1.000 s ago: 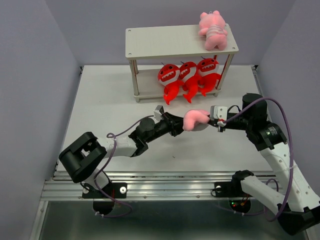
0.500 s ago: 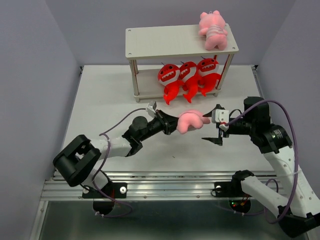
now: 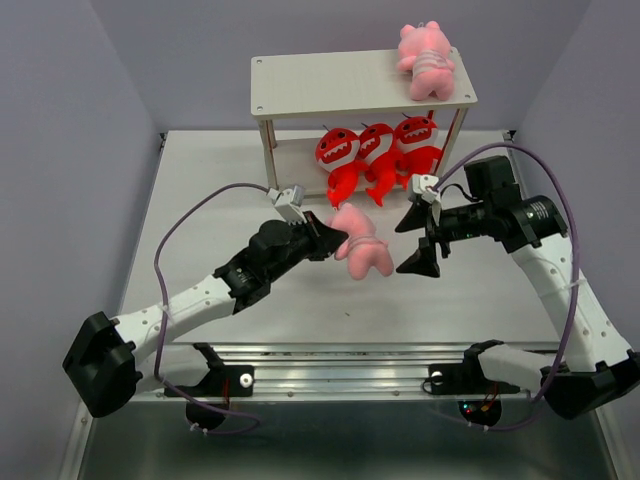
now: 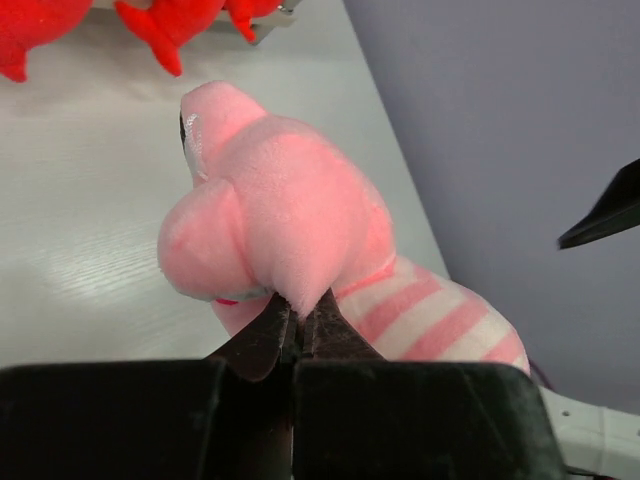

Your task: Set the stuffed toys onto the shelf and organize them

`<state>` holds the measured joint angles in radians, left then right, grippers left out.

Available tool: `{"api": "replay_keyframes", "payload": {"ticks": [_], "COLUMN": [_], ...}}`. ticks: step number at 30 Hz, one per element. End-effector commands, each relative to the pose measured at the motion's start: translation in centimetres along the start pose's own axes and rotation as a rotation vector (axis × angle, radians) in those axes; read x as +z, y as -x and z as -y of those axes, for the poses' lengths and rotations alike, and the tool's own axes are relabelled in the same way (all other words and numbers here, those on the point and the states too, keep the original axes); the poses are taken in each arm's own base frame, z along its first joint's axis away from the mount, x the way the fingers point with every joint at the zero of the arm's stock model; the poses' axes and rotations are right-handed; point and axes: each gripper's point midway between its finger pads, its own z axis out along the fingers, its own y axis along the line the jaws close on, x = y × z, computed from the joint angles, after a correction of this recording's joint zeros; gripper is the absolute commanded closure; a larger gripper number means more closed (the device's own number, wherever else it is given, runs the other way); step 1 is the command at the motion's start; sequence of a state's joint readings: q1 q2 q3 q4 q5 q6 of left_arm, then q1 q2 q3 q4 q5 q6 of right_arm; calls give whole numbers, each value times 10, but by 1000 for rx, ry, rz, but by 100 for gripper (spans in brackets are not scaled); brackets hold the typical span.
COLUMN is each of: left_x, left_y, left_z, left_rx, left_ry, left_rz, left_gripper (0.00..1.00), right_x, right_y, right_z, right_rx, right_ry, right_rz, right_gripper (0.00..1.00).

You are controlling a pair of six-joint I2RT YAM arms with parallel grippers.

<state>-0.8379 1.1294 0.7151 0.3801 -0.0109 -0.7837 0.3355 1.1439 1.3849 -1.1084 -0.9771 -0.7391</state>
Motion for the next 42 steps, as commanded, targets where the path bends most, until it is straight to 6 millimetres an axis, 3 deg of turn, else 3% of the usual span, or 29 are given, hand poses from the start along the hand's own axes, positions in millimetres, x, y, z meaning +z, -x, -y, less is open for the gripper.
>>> {"api": "replay_keyframes", "payload": {"ticks": [1, 6, 16, 23, 31, 34, 37, 38, 40, 42], "left_x": [-2, 2, 8, 7, 4, 4, 1, 0, -4, -9], "left_y": [8, 9, 12, 19, 26, 24, 24, 25, 27, 31], "left_z": [-5, 5, 25, 33, 40, 42, 44, 44, 45, 47], "left_rx": [158, 159, 101, 57, 31, 26, 21, 20, 21, 31], "left_ry": [46, 18, -39, -61, -85, -93, -104, -107, -115, -120], "left_rz": [37, 38, 43, 72, 99, 94, 93, 95, 104, 121], "left_gripper": [100, 100, 100, 100, 100, 100, 100, 100, 100, 86], "right_x": [-5, 4, 28, 46, 55, 57, 58, 58, 57, 56], "right_y": [30, 20, 0, -20, -25, -24, -20, -19, -15, -12], "right_z": [1, 20, 40, 41, 42, 45, 47, 47, 46, 46], "right_rx": [19, 56, 39, 67, 75, 76, 75, 72, 65, 56], "right_ry": [4, -23, -67, -54, -59, -68, -65, -64, -59, -58], "right_rz": [49, 16, -82, -130, -143, -137, -128, -124, -116, -115], "right_gripper": [2, 6, 12, 13, 18, 30, 54, 67, 77, 90]}}
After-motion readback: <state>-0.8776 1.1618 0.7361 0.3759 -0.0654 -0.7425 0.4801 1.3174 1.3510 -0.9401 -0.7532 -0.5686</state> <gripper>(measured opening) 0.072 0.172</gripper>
